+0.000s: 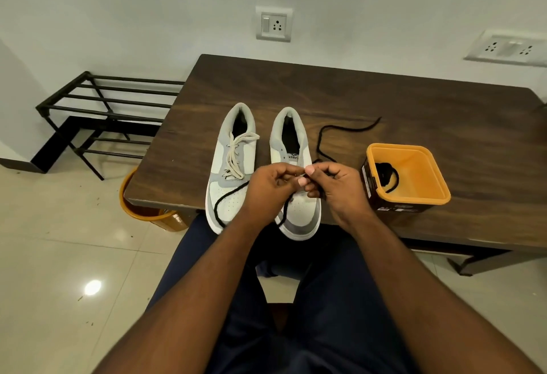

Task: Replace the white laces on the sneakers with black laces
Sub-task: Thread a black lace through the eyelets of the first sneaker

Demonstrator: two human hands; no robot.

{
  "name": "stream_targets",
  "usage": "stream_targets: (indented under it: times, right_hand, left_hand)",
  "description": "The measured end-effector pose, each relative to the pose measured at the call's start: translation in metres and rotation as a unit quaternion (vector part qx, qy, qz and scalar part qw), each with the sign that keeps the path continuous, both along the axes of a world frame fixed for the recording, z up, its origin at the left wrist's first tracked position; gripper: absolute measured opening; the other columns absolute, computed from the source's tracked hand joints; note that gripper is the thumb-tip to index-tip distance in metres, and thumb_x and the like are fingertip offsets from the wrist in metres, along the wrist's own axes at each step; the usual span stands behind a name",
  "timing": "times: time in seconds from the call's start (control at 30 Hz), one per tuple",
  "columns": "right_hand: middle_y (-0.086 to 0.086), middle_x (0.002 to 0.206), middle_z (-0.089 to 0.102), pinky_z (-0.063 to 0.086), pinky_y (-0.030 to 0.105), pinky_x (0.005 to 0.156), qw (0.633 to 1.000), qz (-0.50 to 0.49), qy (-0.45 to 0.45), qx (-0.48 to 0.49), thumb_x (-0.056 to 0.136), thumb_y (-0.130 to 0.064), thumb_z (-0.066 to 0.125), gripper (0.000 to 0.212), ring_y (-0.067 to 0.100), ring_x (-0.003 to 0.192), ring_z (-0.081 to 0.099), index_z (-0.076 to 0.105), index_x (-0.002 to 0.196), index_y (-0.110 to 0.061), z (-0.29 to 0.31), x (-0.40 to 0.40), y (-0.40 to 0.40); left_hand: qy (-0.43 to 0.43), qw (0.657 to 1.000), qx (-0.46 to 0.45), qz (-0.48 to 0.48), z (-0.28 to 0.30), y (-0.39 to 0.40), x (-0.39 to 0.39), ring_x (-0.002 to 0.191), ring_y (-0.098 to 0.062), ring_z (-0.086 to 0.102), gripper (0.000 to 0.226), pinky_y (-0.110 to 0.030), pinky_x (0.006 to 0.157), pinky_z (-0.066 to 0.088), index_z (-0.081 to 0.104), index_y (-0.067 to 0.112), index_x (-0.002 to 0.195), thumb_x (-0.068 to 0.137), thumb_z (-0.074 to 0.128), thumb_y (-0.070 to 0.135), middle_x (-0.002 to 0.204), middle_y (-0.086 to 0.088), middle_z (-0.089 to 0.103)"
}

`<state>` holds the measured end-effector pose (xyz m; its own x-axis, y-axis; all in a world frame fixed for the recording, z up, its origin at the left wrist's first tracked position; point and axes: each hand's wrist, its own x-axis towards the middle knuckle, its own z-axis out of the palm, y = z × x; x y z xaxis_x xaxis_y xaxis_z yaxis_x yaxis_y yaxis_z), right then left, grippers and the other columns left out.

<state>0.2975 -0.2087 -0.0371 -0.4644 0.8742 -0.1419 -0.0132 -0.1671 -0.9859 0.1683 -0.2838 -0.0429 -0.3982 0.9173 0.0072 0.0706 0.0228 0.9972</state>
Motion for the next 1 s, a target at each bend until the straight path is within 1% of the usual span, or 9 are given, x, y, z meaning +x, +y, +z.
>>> stream_targets:
  times: [0.13,0.3,0.37,0.47,0.53,0.63,0.8,0.9,1.0]
  right_hand:
    - [0.012,0.073,0.071,0.055,0.023,0.057,0.997,-0.038,0.037,-0.051,0.086,0.002,0.065,0.006,0.015,0.061,0.065,0.069,0.088,-0.003,-0.009,0.002,0.0]
    - [0.008,0.076,0.072,0.056,0.028,0.06,0.999,-0.04,0.026,-0.022,0.086,0.0,0.066,0.013,0.015,0.067,0.068,0.07,0.096,-0.009,-0.01,-0.009,0.0]
    - [0.009,0.076,0.072,0.057,0.027,0.062,0.998,-0.047,0.037,-0.015,0.085,0.003,0.065,0.013,0.017,0.067,0.068,0.07,0.092,-0.007,-0.011,-0.012,0.002]
    - [0.012,0.077,0.073,0.058,0.031,0.064,0.996,-0.073,0.041,-0.02,0.086,0.004,0.065,0.008,0.023,0.072,0.071,0.069,0.087,-0.003,-0.015,-0.015,0.002]
    - [0.011,0.076,0.073,0.057,0.03,0.059,0.995,-0.084,0.045,-0.028,0.087,0.002,0.063,0.005,0.024,0.069,0.071,0.067,0.088,-0.001,-0.017,-0.018,0.001]
    - [0.011,0.073,0.072,0.056,0.028,0.054,0.994,-0.088,0.055,-0.044,0.087,-0.002,0.065,0.004,0.023,0.064,0.071,0.068,0.084,-0.002,-0.018,-0.021,0.004]
    - [0.011,0.075,0.073,0.056,0.029,0.062,0.987,-0.155,0.035,-0.023,0.087,-0.01,0.069,0.005,0.022,0.068,0.069,0.071,0.082,-0.009,-0.026,-0.02,0.025]
    - [0.001,0.073,0.072,0.057,0.032,0.065,0.977,-0.2,-0.054,0.056,0.084,-0.013,0.072,0.001,0.015,0.069,0.068,0.071,0.084,-0.013,-0.036,-0.022,0.04]
    - [-0.006,0.079,0.07,0.058,0.032,0.071,0.961,-0.105,-0.199,0.162,0.08,-0.025,0.077,0.011,0.01,0.075,0.067,0.07,0.086,-0.019,-0.042,-0.03,0.038]
  left_hand:
    - [0.033,0.997,-0.031,0.061,-0.007,0.001,-0.005,0.062,0.001,0.062,0.013,-0.012,0.062,0.048,0.073,0.009,0.088,0.087,0.066,-0.001,0.072,0.001,0.07]
    - [0.064,0.995,-0.053,0.051,-0.014,0.007,-0.005,0.066,-0.01,0.062,0.011,-0.027,0.066,0.055,0.072,0.01,0.08,0.084,0.067,0.001,0.073,-0.01,0.07]
    - [0.082,0.992,-0.061,0.072,-0.016,0.01,-0.007,0.064,-0.004,0.061,0.008,-0.022,0.064,0.053,0.072,0.011,0.082,0.085,0.067,0.005,0.073,-0.003,0.069]
    - [0.013,0.998,-0.037,0.048,-0.016,0.012,-0.005,0.077,-0.01,0.069,0.016,-0.025,0.07,0.058,0.069,0.012,0.102,0.086,0.073,0.014,0.089,-0.006,0.071]
    - [-0.013,0.999,-0.02,0.047,-0.015,0.015,0.0,0.077,-0.013,0.071,0.021,-0.025,0.065,0.058,0.069,0.012,0.106,0.086,0.074,0.015,0.093,-0.007,0.071]
    - [0.003,0.997,-0.012,0.079,-0.017,0.021,0.003,0.063,-0.003,0.066,0.013,-0.015,0.053,0.049,0.073,0.009,0.098,0.085,0.074,0.01,0.088,-0.004,0.073]
    - [0.097,0.985,-0.003,0.14,-0.027,0.031,-0.012,0.082,-0.009,0.07,0.01,-0.023,0.078,0.056,0.076,0.012,0.094,0.087,0.071,0.007,0.087,0.0,0.074]
    - [0.151,0.974,0.003,0.172,-0.027,0.037,-0.017,0.076,-0.004,0.066,0.008,-0.019,0.073,0.054,0.073,0.015,0.092,0.091,0.066,0.015,0.083,0.005,0.072]
    - [0.163,0.972,-0.001,0.166,-0.027,0.041,-0.011,0.075,-0.004,0.067,0.013,-0.02,0.07,0.055,0.074,0.014,0.099,0.094,0.063,0.018,0.085,0.003,0.072]
